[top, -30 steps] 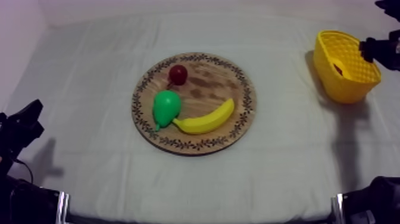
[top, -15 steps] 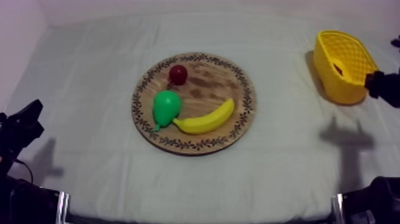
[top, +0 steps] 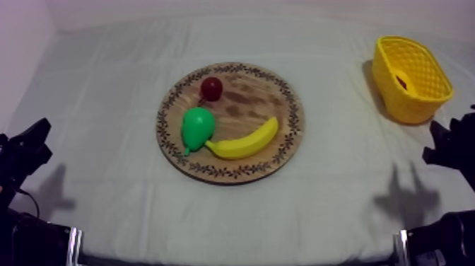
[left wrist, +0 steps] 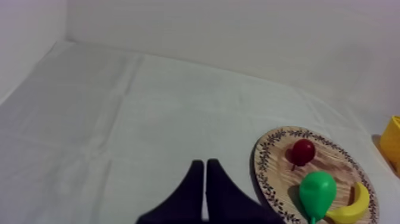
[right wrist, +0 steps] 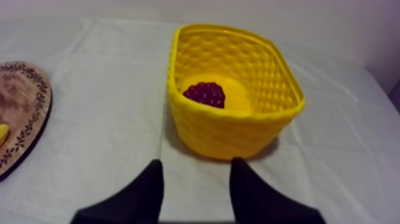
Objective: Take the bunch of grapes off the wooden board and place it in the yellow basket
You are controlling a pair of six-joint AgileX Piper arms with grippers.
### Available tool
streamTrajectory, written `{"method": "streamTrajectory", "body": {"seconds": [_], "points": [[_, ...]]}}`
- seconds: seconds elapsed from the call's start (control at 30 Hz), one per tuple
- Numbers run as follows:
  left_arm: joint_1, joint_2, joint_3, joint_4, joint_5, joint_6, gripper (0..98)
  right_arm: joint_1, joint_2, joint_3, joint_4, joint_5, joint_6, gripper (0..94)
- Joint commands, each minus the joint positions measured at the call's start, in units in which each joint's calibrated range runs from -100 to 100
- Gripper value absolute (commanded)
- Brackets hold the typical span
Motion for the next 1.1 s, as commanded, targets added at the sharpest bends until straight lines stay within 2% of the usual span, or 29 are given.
{"method": "streamTrajectory", "body": {"seconds": [0.0,0.17,0.3,0.5,1.07], "points": [[-0.02,0.00,-0.02,0.01,0.00,-0.01,0.1,-0.30,-6.00,0.05,-0.32,2.14,-0.13,20.2],[-0.02,0.00,-0.02,0.01,0.00,0.01,0.1,-0.77,-8.82,0.29,-0.72,5.38,-1.70,8.9],[-0.02,0.00,-0.02,0.01,0.00,0.02,0.1,-0.84,-9.25,0.33,-4.81,9.52,1.75,2.8],[-0.02,0.00,-0.02,0.01,0.00,0.00,0.1,-0.86,-9.37,0.28,-6.43,13.60,4.55,0.8],[-0.02,0.00,-0.02,0.01,0.00,-0.01,0.1,-0.86,-9.39,0.27,-6.65,14.15,5.21,0.5]]}}
